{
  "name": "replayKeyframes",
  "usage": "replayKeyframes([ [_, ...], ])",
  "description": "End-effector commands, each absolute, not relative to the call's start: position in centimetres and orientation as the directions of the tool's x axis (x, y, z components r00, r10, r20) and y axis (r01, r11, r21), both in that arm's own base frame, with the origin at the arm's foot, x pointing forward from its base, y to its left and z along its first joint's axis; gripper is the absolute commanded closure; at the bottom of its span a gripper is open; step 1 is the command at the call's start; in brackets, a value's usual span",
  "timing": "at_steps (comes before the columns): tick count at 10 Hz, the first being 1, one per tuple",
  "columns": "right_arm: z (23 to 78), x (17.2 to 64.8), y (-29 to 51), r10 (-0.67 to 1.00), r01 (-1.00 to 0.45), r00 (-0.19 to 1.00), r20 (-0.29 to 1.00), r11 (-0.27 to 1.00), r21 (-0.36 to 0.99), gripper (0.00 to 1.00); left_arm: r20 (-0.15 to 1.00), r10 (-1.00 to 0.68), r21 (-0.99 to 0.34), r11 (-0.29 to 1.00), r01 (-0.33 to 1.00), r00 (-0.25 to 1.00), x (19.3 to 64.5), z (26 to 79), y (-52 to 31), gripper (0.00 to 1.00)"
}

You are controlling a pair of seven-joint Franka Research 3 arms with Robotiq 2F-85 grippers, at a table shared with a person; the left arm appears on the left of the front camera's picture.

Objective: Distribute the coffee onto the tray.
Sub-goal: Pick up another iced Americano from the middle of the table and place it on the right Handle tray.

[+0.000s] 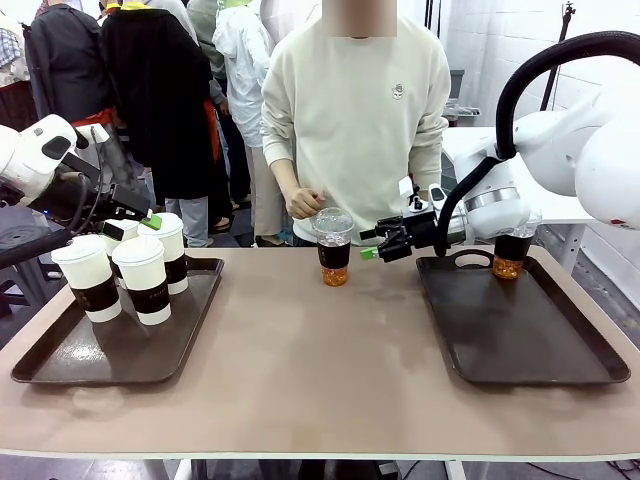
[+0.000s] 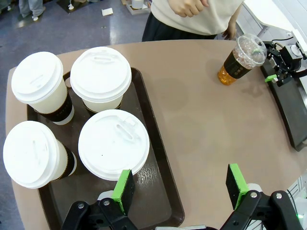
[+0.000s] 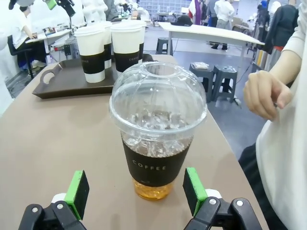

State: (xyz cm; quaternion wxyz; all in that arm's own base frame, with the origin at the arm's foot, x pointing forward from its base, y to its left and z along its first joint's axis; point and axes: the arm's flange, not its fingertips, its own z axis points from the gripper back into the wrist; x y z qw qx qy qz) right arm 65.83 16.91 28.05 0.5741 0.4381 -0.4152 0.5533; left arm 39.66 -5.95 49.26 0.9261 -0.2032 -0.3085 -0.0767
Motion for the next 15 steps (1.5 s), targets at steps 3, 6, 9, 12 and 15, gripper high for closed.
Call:
replayKeyframes([
  [3, 27.0, 66.2, 19.0, 0.273, -0.998, 0.069, 0.960, 0.017, 0.066, 0.00, 0.603, -0.006, -0.336, 0.905, 0.261, 0.798, 39.7, 49.2, -5.8, 0.00],
  [6, 26.7, 66.2, 19.5, 0.247, -0.996, 0.083, 0.965, 0.062, 0.070, 0.00, 0.603, -0.006, -0.336, 0.905, 0.261, 0.798, 39.7, 49.2, -5.8, 0.00],
  [9, 26.7, 66.0, 19.7, 0.219, -0.988, 0.096, 0.971, 0.136, 0.067, 0.00, 0.603, -0.006, -0.336, 0.905, 0.261, 0.798, 39.7, 49.2, -5.8, 0.00],
  [12, 25.8, 66.0, 20.7, 0.217, -0.988, 0.125, 0.968, 0.112, 0.102, 0.00, 0.603, -0.006, -0.336, 0.905, 0.261, 0.798, 39.7, 49.2, -5.8, 0.00],
  [15, 25.0, 66.4, 21.5, 0.197, -0.987, 0.133, 0.971, 0.115, 0.112, 0.00, 0.603, -0.006, -0.336, 0.905, 0.261, 0.798, 39.7, 49.2, -5.8, 0.00],
])
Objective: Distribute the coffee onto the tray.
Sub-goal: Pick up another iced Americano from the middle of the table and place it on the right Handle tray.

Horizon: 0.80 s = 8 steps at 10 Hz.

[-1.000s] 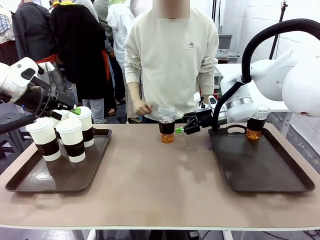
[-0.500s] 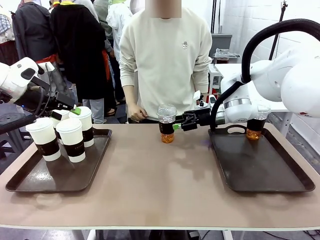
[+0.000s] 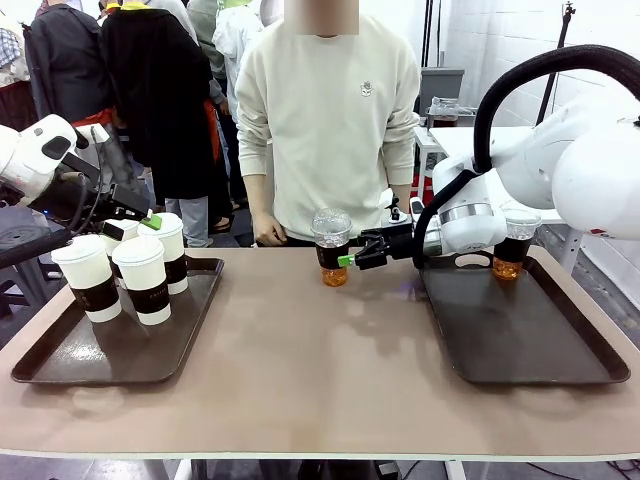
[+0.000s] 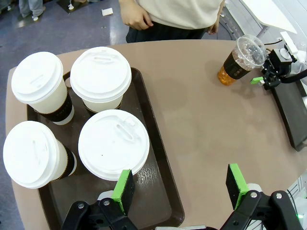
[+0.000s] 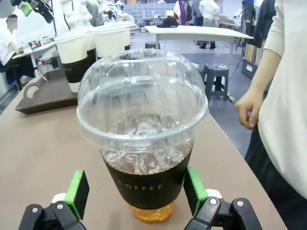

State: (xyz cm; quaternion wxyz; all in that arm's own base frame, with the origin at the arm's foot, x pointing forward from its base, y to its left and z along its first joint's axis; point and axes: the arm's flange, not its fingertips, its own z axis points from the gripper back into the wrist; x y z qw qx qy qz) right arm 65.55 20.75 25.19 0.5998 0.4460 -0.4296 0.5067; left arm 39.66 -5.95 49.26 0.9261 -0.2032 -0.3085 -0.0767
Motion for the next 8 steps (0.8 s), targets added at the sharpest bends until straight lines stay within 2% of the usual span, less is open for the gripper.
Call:
replayKeyframes([
  [1, 24.8, 66.6, 21.8, 0.187, -0.986, 0.127, 0.974, 0.128, 0.104, 0.00, 0.603, -0.006, -0.336, 0.905, 0.261, 0.798, 39.7, 49.2, -5.8, 0.00],
  [8, 23.8, 67.7, 23.4, 0.142, -0.982, 0.162, 0.977, 0.125, 0.144, 0.00, 0.603, -0.006, -0.336, 0.905, 0.261, 0.798, 39.7, 49.2, -5.8, 0.00],
])
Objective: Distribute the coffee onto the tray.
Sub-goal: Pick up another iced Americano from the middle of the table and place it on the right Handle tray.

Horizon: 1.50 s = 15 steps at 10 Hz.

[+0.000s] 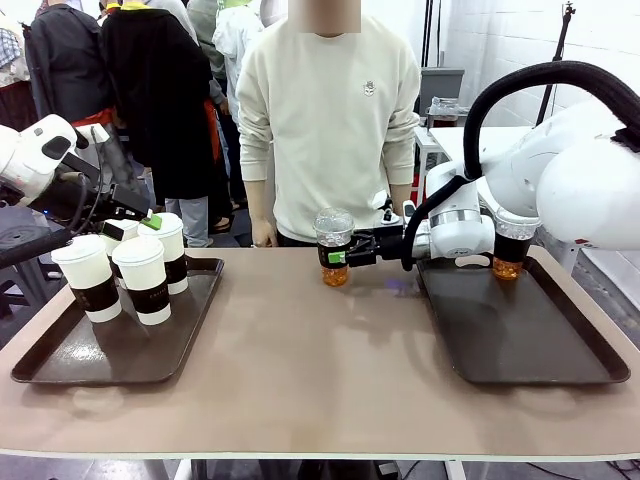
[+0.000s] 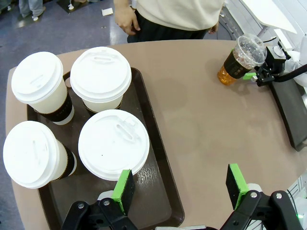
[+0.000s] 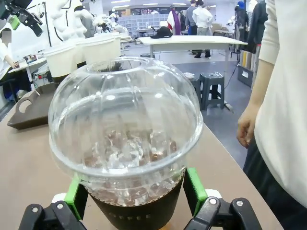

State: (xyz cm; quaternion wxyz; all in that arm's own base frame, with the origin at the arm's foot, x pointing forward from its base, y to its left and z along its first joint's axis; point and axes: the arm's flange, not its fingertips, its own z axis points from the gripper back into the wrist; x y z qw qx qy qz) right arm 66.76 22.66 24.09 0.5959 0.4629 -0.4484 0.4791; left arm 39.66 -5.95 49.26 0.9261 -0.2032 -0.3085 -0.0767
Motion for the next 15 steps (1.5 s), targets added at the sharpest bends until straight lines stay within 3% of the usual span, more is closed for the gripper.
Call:
replayKeyframes([
  [1, 23.7, 67.7, 23.5, 0.134, -0.984, 0.158, 0.978, 0.108, 0.144, 0.00, 0.603, -0.006, -0.336, 0.905, 0.261, 0.798, 39.7, 49.2, -5.8, 0.00],
  [3, 23.7, 67.6, 23.7, 0.089, -0.986, 0.155, 0.984, 0.071, 0.149, 0.00, 0.603, -0.006, -0.336, 0.905, 0.261, 0.798, 39.7, 49.2, -5.8, 0.00],
  [4, 23.9, 67.7, 23.6, 0.095, -0.986, 0.151, 0.984, 0.093, 0.142, 0.19, 0.603, -0.006, -0.336, 0.905, 0.261, 0.798, 39.7, 49.2, -5.8, 0.00],
  [9, 23.9, 67.7, 23.4, 0.070, -0.984, 0.161, 0.985, 0.095, 0.154, 0.19, 0.603, -0.006, -0.336, 0.905, 0.261, 0.798, 39.7, 49.2, -5.8, 0.00],
  [15, 31.0, 62.6, 21.2, 0.007, -0.985, 0.157, 0.988, 0.078, 0.156, 0.19, 0.603, -0.006, -0.336, 0.905, 0.261, 0.798, 39.7, 49.2, -5.8, 0.00],
])
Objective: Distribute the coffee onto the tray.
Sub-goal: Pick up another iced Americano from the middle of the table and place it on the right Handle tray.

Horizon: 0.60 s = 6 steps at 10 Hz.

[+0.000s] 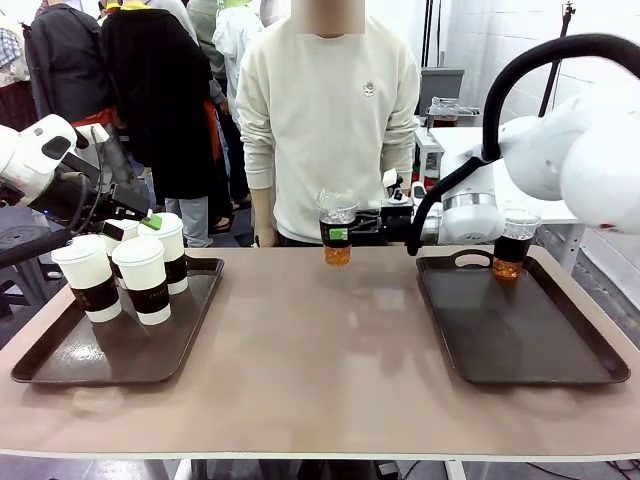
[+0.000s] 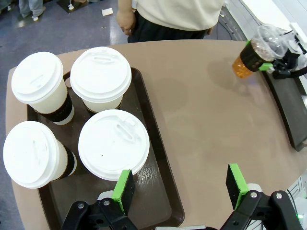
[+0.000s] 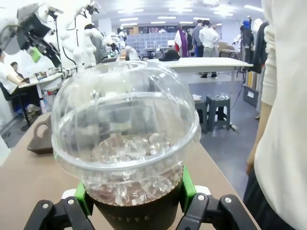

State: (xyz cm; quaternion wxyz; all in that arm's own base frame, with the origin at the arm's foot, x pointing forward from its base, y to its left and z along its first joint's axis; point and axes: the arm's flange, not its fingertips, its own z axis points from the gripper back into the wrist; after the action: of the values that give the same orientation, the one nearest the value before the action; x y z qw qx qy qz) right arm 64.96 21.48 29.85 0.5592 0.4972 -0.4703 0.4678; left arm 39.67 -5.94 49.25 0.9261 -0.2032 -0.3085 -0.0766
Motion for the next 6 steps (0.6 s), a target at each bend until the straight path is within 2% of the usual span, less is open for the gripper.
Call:
replayKeyframes([
  [1, 31.9, 61.3, 20.9, 0.004, -0.982, 0.166, 0.986, 0.086, 0.166, 0.19, 0.603, -0.006, -0.336, 0.905, 0.261, 0.798, 39.7, 49.2, -5.8, 0.00],
  [6, 34.5, 54.2, 19.3, 0.095, -0.992, 0.128, 0.987, 0.031, 0.126, 0.19, 0.603, -0.006, -0.336, 0.905, 0.261, 0.798, 39.7, 49.2, -5.8, 0.00],
])
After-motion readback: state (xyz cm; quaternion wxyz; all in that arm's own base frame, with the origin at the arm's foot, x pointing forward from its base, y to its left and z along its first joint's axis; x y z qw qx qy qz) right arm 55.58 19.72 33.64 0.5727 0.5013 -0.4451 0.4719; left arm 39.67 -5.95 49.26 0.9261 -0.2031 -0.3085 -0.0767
